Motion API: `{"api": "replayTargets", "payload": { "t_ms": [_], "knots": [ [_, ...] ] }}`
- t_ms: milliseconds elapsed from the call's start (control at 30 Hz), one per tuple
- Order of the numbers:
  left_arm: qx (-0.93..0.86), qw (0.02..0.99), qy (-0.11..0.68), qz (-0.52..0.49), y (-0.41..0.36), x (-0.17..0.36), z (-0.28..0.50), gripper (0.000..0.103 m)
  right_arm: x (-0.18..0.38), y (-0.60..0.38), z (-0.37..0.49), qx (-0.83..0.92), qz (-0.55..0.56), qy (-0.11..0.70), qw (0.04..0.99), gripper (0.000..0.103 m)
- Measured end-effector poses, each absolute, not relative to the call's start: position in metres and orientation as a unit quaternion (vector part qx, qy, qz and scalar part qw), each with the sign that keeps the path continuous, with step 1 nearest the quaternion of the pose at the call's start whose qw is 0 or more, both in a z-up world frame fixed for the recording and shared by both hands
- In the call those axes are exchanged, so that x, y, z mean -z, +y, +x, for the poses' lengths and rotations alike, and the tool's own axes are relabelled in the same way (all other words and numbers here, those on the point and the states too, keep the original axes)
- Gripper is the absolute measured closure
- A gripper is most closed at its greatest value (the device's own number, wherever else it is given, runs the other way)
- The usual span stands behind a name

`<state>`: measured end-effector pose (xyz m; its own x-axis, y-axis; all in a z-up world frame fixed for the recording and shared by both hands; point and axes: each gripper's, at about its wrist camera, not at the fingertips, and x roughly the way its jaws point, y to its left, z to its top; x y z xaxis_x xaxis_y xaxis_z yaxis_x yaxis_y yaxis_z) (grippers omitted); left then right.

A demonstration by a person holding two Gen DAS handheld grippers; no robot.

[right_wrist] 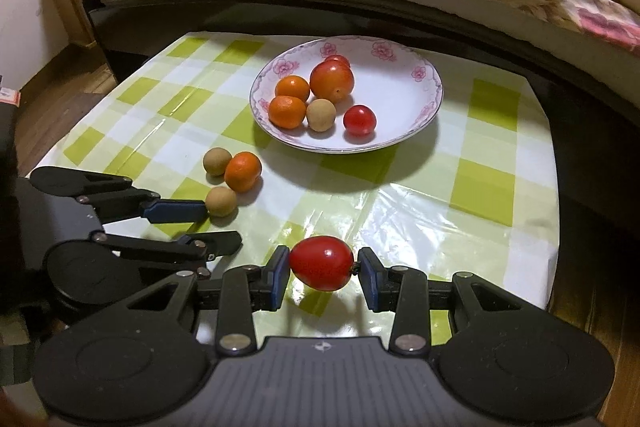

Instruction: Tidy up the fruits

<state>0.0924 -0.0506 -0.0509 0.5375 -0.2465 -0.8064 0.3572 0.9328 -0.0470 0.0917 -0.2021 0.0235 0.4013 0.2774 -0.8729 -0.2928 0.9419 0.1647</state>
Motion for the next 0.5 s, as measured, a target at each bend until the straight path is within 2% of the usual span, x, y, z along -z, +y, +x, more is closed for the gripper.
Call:
{"api": "replayTargets", "payload": {
  "t_ms": [133, 333, 500],
  "knots": [
    [0.169, 0.877, 0.446, 0.059, -0.051, 0.052, 0.097, 0.048, -0.022, -0.200, 0.094, -0.177, -0.007, 0.520, 0.836, 0.064],
    [0.161, 0.881, 0.441, 0.057, -0.050, 0.054, 0.102, 0.049, -0.019, -0.198, 0.101, -0.182, -0.007, 0.523, 0.832, 0.064],
    [0.159, 0.881, 0.440, 0.070, -0.054, 0.052, 0.100, 0.067, -0.015, -0.196, 0.107, -0.181, -0.014, 0.528, 0.830, 0.064]
  ]
}}
